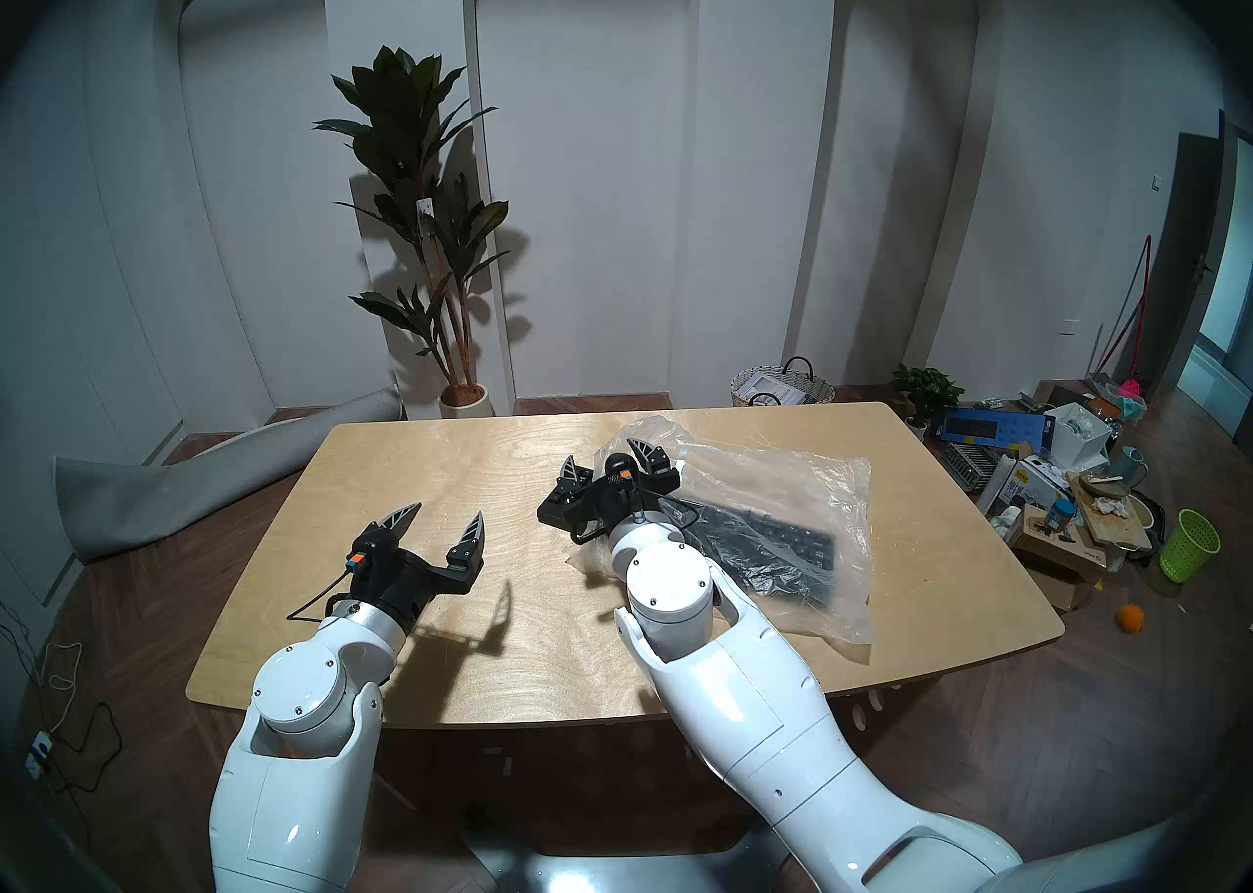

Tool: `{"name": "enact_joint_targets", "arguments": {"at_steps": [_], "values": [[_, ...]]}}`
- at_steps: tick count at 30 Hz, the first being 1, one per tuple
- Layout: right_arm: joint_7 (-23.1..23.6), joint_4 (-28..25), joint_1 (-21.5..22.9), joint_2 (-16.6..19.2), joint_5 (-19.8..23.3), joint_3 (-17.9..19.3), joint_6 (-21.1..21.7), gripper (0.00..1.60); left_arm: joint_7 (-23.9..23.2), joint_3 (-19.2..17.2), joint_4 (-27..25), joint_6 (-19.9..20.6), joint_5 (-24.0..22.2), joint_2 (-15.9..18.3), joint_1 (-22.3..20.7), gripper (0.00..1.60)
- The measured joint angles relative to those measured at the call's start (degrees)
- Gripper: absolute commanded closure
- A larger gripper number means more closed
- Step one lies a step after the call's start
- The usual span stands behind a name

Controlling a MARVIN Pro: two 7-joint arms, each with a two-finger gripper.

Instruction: Unwrap the new keyboard and set the wrapping aside

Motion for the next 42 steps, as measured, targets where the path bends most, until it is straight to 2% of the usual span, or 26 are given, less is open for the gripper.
{"name": "enact_joint_targets", "arguments": {"at_steps": [7, 17, 22, 26, 32, 36, 42], "values": [[-4.6, 5.7, 3.7, -1.9, 1.7, 1.0, 1.1, 0.0, 0.0, 0.0, 0.0, 0.0, -0.1, 0.0, 0.0, 0.0], [-14.1, 15.2, 9.1, -5.5, 4.7, 3.3, 0.7, 0.0, -0.1, 0.0, 0.0, 0.0, -0.1, 0.0, 0.0, 0.0], [-19.5, 21.1, 11.5, -7.3, 7.1, 3.2, -1.6, 0.0, -0.1, 0.0, -0.1, 0.0, -0.1, 0.0, 0.0, 0.0], [-23.9, 24.2, 12.2, -7.8, 10.0, 0.3, -5.3, 0.0, -0.1, 0.0, -0.3, 0.0, -0.1, 0.0, 0.0, 0.0], [-29.1, 23.6, 12.2, -7.8, 13.1, -4.9, -10.4, 0.0, -0.1, 0.0, -0.3, 0.0, -0.1, 0.0, 0.0, 0.0], [-31.5, 20.7, 12.7, -8.2, 13.3, -8.7, -14.3, 0.0, -0.1, 0.0, -0.3, 0.0, -0.1, 0.0, 0.0, 0.0], [-36.2, 16.6, 13.8, -9.0, 12.7, -11.9, -18.2, 0.0, -0.1, 0.0, -0.4, 0.0, 0.0, 0.0, 0.0, 0.0]]}}
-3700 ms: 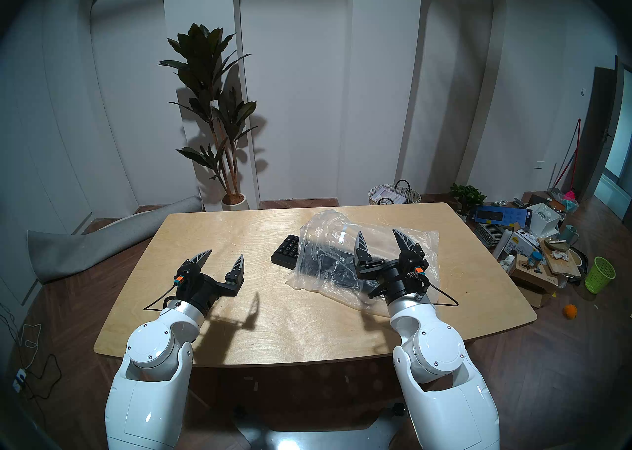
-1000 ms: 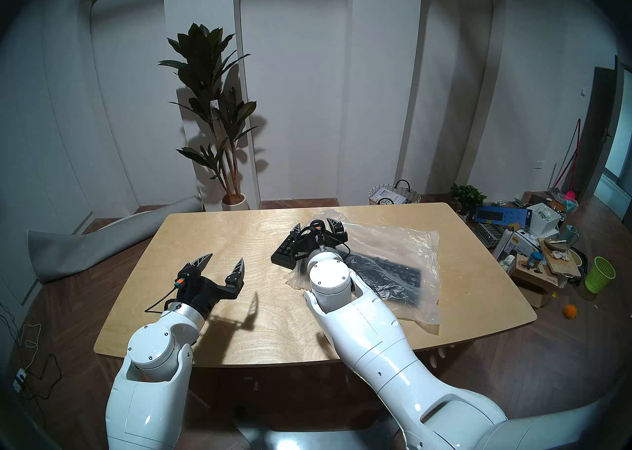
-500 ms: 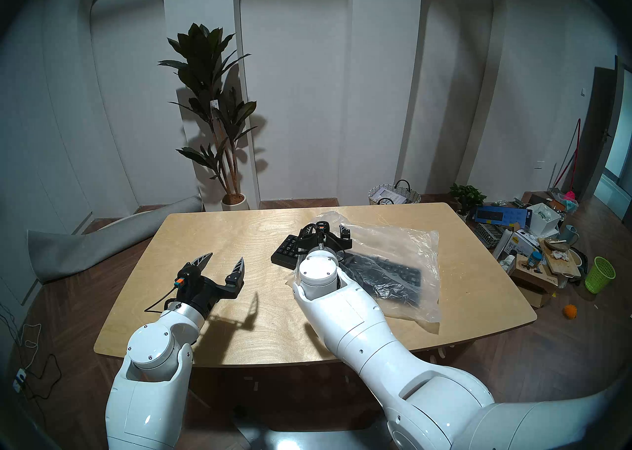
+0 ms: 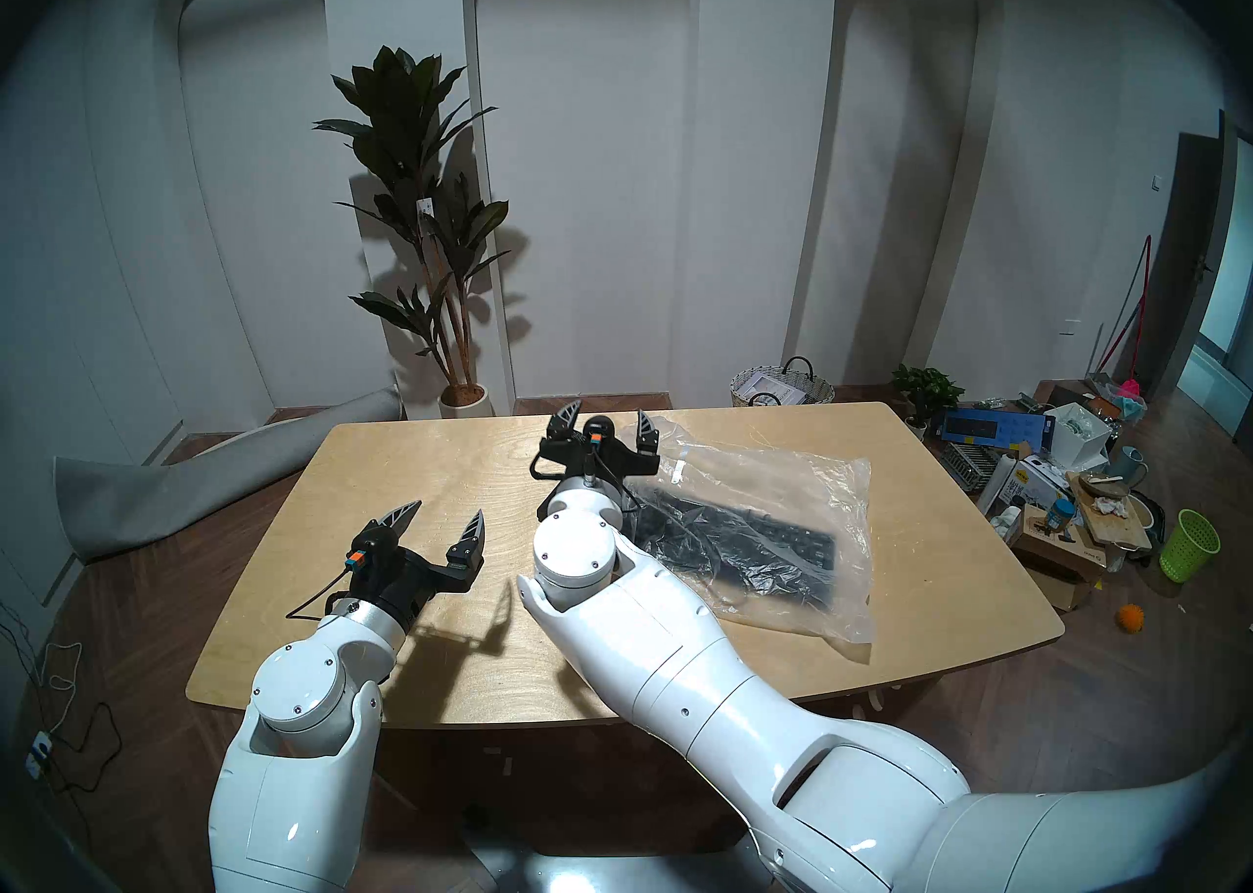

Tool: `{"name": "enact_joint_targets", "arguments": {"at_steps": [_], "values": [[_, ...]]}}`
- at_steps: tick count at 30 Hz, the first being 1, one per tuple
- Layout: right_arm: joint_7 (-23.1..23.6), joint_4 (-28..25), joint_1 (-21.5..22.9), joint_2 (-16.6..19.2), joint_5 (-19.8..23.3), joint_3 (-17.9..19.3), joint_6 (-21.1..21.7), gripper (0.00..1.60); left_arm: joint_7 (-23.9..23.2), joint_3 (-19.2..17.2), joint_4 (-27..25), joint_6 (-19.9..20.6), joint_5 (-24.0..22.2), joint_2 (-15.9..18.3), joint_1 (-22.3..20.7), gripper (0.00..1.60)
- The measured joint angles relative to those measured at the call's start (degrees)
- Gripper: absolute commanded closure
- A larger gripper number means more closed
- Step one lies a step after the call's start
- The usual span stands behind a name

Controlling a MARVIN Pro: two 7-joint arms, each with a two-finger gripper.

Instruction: Unwrap the new keyboard and set the wrapping aside

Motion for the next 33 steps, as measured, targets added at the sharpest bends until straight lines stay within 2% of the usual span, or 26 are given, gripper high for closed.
{"name": "enact_joint_targets", "arguments": {"at_steps": [4, 8, 11, 19, 27, 33], "values": [[-4.1, 0.2, 0.7, -0.4, -0.2, -1.8, -1.5, 0.0, 0.1, 0.0, -0.2, 0.0, 0.1, 0.0, 0.0, 0.0], [-8.1, 4.9, 1.5, -1.0, -0.1, -3.5, -2.4, 0.0, 0.4, 0.0, -0.3, 0.0, 0.3, 0.0, 0.0, 0.0], [-8.4, 8.5, 1.7, -1.2, 0.7, -3.8, -2.8, 0.0, 0.5, 0.0, -0.4, 0.0, 0.4, 0.0, 0.1, 0.0], [-4.0, 18.3, 3.8, -1.3, 3.0, -3.6, -5.1, 0.0, 0.8, 0.0, -0.5, 0.0, 0.5, 0.0, 0.1, 0.0], [-0.3, 24.7, 5.7, -1.2, 5.1, -2.2, -6.0, 0.0, 1.0, 0.0, -0.6, 0.0, 0.6, 0.0, 0.1, 0.0], [0.7, 25.0, 5.7, 0.1, 6.2, -1.3, -6.5, 0.0, 1.0, 0.0, -0.6, 0.0, 0.6, 0.0, 0.1, 0.0]]}}
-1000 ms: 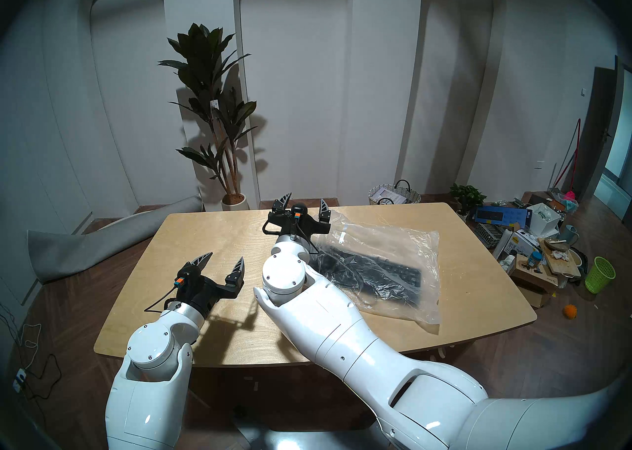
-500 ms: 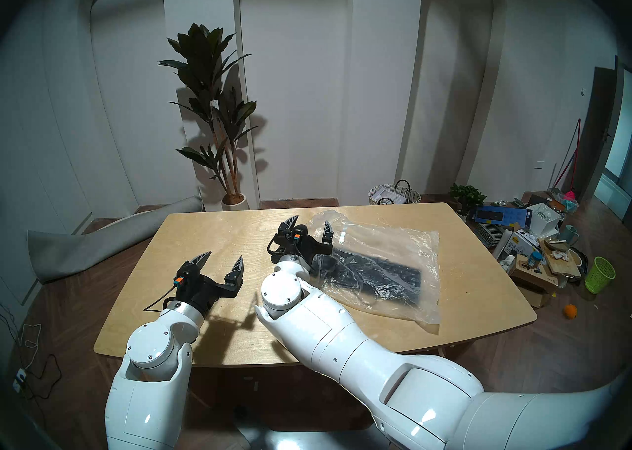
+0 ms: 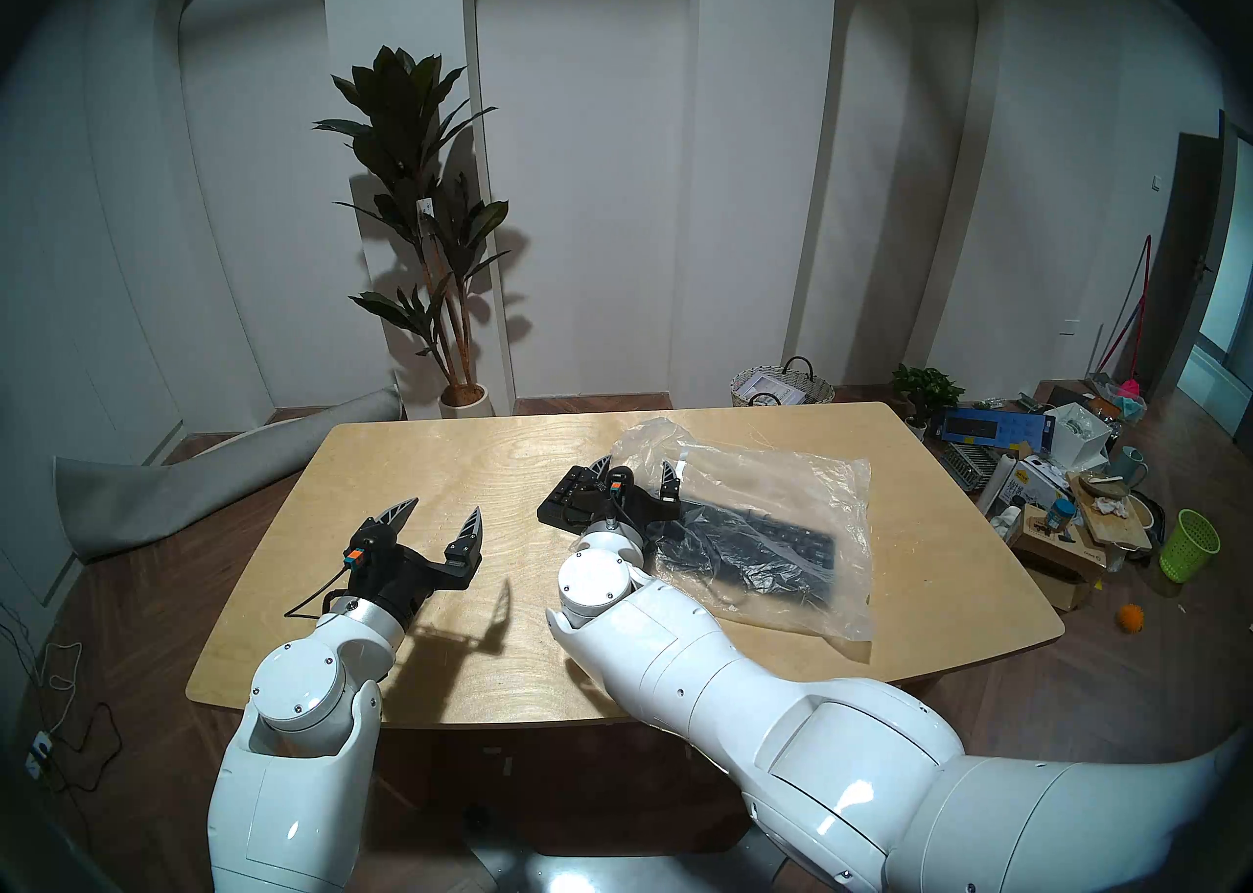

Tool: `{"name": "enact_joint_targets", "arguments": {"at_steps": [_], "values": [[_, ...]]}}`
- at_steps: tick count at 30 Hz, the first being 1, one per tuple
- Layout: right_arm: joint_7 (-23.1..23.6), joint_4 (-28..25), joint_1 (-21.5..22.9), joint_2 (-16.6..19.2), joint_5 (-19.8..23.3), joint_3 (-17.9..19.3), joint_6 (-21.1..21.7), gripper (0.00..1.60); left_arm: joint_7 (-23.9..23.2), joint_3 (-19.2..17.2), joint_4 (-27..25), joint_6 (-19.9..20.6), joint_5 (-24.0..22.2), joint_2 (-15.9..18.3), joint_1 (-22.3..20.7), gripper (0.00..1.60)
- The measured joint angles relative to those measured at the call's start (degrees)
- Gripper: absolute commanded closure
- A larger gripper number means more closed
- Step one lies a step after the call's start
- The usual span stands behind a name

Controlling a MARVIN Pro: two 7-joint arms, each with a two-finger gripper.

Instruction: Unwrap the new keyboard and set the wrapping aside

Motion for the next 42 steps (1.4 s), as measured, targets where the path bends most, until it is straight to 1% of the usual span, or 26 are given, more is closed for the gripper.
{"name": "enact_joint_targets", "arguments": {"at_steps": [6, 10, 13, 17, 20, 23, 25, 30, 33, 35, 38, 42], "values": [[0.0, -4.6, -1.3, 2.6, 0.6, 0.8, 0.0, 0.0, 0.0, 0.0, 0.0, 0.0, 0.0, 0.0, 0.0, 0.0], [0.7, -6.9, -2.0, 3.7, 0.7, 0.8, -0.5, 0.0, 0.0, 0.0, 0.0, 0.0, 0.0, 0.0, 0.0, 0.0], [1.4, -8.0, -2.1, 3.6, 1.2, 0.9, -1.1, 0.0, 0.0, 0.0, 0.0, 0.0, 0.0, 0.0, 0.0, 0.0], [3.1, -8.9, -1.8, 2.4, 3.3, 1.5, -1.9, 0.0, 0.0, 0.0, 0.0, 0.0, 0.0, 0.0, 0.0, 0.0], [5.7, -9.1, -1.3, 1.1, 5.7, 2.0, -2.3, 0.0, 0.0, 0.0, 0.0, 0.0, 0.0, 0.0, 0.0, 0.0], [8.3, -8.3, -0.7, -0.2, 8.1, 2.5, -2.4, 0.0, 0.0, 0.0, 0.0, 0.0, 0.0, 0.0, 0.0, 0.0], [10.4, -6.3, 0.0, -1.3, 9.8, 2.8, -2.4, 0.0, 0.0, 0.0, 0.0, 0.0, 0.0, 0.0, 0.0, 0.0], [15.3, -0.1, 1.2, -3.4, 12.4, 2.8, -2.7, 0.0, 0.0, 0.0, 0.0, 0.0, 0.0, 0.0, 0.0, 0.0], [16.8, 3.6, 1.8, -4.5, 13.5, 3.1, -3.5, 0.0, 0.0, 0.0, 0.0, 0.0, 0.0, 0.0, 0.0, 0.0], [17.1, 5.1, 2.2, -4.9, 14.0, 3.5, -4.1, 0.0, 0.0, 0.0, 0.0, 0.0, 0.0, 0.0, 0.0, 0.0], [16.9, 5.4, 2.4, -5.0, 14.2, 3.9, -4.9, 0.0, 0.0, 0.0, 0.0, 0.0, 0.0, 0.0, 0.0, 0.0], [13.5, 2.9, 2.5, -4.2, 13.6, 4.4, -6.6, 0.0, 0.0, 0.0, 0.0, 0.0, 0.1, 0.0, 0.0, 0.0]]}}
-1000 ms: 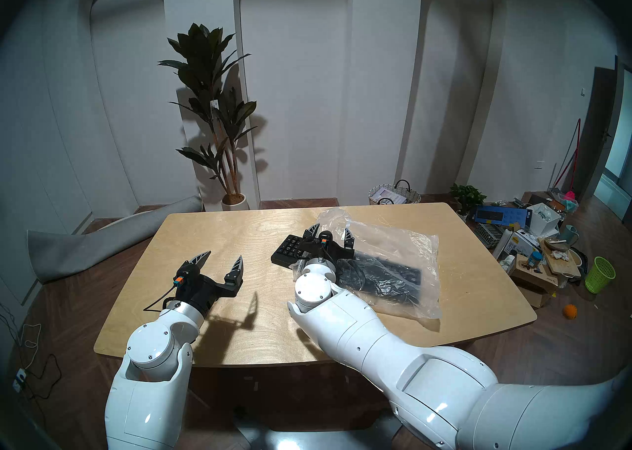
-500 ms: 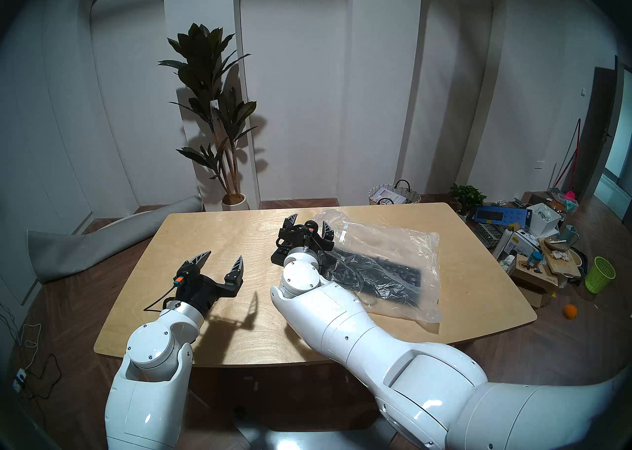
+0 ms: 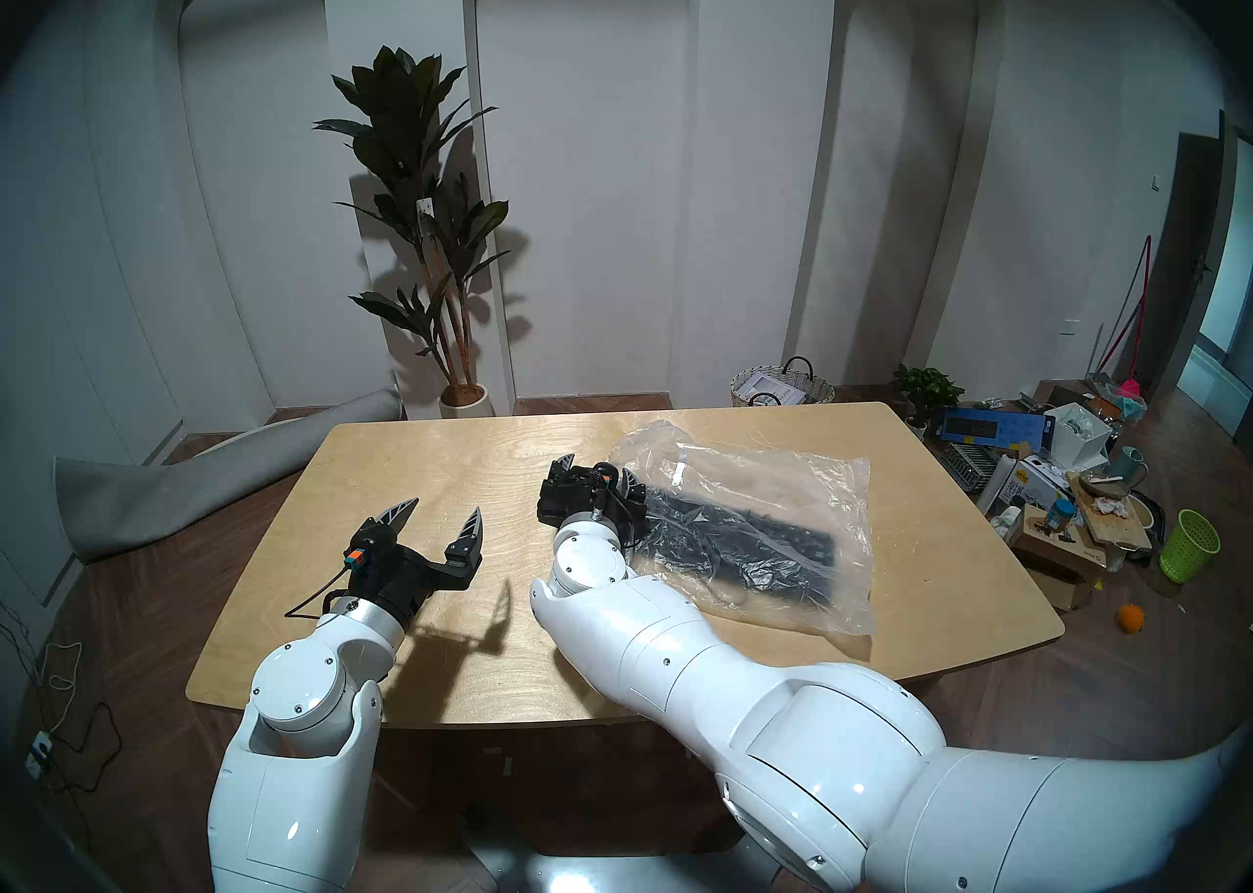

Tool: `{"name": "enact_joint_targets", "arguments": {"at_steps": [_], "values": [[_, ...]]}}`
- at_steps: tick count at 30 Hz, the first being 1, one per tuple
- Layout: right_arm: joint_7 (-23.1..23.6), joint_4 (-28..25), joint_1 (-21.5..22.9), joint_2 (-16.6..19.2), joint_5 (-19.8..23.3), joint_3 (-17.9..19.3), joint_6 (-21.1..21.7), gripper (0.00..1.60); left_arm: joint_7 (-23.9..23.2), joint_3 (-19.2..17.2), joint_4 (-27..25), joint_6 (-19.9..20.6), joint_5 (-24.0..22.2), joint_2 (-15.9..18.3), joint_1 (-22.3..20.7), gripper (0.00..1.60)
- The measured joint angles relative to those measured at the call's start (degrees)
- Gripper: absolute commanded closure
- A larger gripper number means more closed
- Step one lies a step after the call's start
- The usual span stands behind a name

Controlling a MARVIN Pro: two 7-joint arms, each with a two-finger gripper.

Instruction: Unwrap the new keyboard and set the wrapping aside

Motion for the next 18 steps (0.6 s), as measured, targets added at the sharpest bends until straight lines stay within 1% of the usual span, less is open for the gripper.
{"name": "enact_joint_targets", "arguments": {"at_steps": [6, 10, 12, 15, 16, 18], "values": [[-5.6, -4.8, -0.6, 3.0, -1.8, 0.8, -1.5, 0.0, 0.0, 0.0, 0.0, 0.0, 0.0, 0.0, 0.0, 0.0], [-7.0, -7.8, -1.7, 5.2, -2.8, 0.3, -0.9, 0.0, 0.0, 0.0, 0.0, 0.0, 0.0, 0.0, 0.0, 0.0], [-6.5, -9.5, -2.7, 6.5, -3.2, -0.7, 1.4, 0.0, 0.0, 0.0, 0.0, 0.0, 0.0, 0.0, 0.0, 0.0], [-5.4, -11.0, -3.6, 7.2, -2.6, -1.3, 4.3, 0.0, 0.0, 0.0, 0.0, 0.0, 0.0, 0.0, 0.0, 0.0], [-5.2, -11.4, -3.6, 7.2, -1.4, -1.1, 5.9, 0.0, 0.0, 0.0, 0.0, 0.0, 0.0, 0.0, 0.0, 0.0], [-5.1, -11.9, -3.5, 6.8, 0.6, -0.1, 7.4, 0.0, 0.0, 0.0, 0.0, 0.0, 0.0, 0.0, 0.0, 0.0]]}}
